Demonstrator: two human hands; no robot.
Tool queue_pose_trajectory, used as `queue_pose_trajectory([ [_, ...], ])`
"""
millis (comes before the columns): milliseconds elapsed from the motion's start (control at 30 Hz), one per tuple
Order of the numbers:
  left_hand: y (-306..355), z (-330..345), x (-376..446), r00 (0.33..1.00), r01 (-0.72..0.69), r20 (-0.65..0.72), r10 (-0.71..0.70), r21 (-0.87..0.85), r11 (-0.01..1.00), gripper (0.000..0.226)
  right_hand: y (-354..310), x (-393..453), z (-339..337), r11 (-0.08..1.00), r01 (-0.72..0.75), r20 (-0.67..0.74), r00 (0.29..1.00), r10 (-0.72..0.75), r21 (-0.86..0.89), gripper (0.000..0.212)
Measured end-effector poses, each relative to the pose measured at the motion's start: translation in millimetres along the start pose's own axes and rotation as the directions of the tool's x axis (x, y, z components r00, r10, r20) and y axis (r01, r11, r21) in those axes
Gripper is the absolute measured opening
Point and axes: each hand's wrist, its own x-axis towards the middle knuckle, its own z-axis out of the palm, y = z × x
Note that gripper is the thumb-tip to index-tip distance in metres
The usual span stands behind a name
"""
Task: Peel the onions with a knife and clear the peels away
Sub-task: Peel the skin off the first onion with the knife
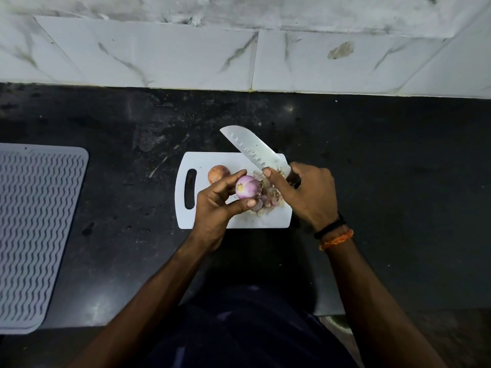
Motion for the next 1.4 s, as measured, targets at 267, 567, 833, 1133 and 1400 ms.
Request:
queue_pose_trajectory([
  [267,4,4,-2,0.999,-0.027,0.023,0.028,-0.02,0.999,0.061,5,-7,-5,0.998,0.058,0.103,0.993,-0.056,-0.012,0.041],
  [567,1,2,-1,0.993,-0.107,-0.031,0.11,0.075,0.991,0.049,-11,-17,-2,0.996,0.036,0.045,0.998,-0.033,-0.08,0.041],
  [833,7,7,-3,0.989,-0.136,-0.034,0.141,0.126,0.983,0.044,-21,-18,11,0.984,-0.048,-0.072,0.997,0.036,-0.173,0.058],
  [1133,9,7,-7,0.991,-0.123,-0.039,0.131,0.163,0.979,0.044,-12,-13,21,0.97,-0.029,-0.063,0.998,0.014,-0.24,0.057],
  [1400,6,6,-7,0.996,-0.089,0.012,0.089,0.06,0.994,0.05,5,-7,9,0.966,-0.196,-0.013,0.98,0.196,-0.17,0.054],
])
